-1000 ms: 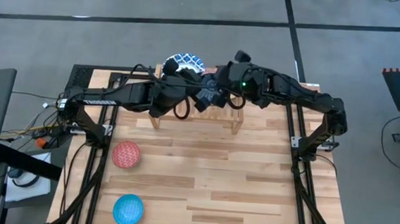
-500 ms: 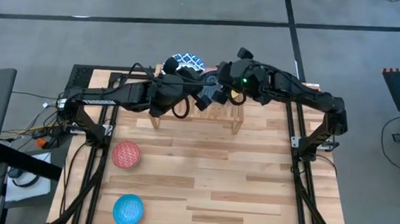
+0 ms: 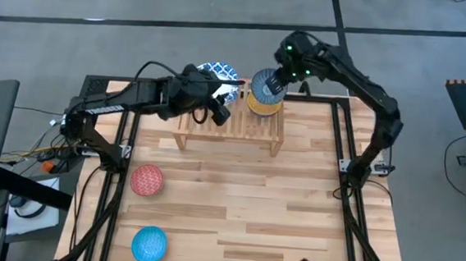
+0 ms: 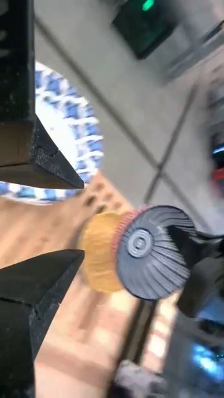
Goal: Place and stack bowls onto a shelf
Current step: Stack the dark blue bowl on top of the yellow bowl on the shelf
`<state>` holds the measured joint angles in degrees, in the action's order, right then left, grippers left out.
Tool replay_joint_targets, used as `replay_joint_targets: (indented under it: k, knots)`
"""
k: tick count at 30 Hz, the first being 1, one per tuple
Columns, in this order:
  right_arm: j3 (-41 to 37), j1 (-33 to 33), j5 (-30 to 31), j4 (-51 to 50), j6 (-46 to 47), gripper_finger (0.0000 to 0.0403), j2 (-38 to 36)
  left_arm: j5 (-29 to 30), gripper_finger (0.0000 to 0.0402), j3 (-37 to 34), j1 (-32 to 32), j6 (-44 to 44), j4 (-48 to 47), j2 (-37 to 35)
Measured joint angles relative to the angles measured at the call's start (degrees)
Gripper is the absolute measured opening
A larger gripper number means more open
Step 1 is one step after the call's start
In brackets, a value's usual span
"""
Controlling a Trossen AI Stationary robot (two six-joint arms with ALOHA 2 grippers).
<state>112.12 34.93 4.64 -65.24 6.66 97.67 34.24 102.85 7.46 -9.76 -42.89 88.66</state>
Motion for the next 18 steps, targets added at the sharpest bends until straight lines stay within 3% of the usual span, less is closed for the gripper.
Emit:
replay_joint_targets:
  k: [3, 8, 15, 18]
  knots:
    - [0.0, 0.6, -2.6, -2.4, 0.4, 0.0055, 3.3, -1.8, 0.0156, 0.0, 0.8, -3.1, -6.0, 0.0]
    - [-0.1, -1.0, -1.9, -4.2, 0.5, 0.0055, 6.4, 1.5, 0.0156, -0.1, 0.8, -7.4, -15.9, 0.0]
    - [0.0, -1.1, -1.8, -3.4, -0.5, 0.0055, 7.6, 2.7, 0.0157, -0.1, 0.8, -10.6, -21.0, 0.0]
    - [0.0, -1.0, -1.7, -2.6, -0.5, 0.0097, 7.6, 2.2, 0.0157, -0.1, 0.7, -12.4, -23.5, 0.0]
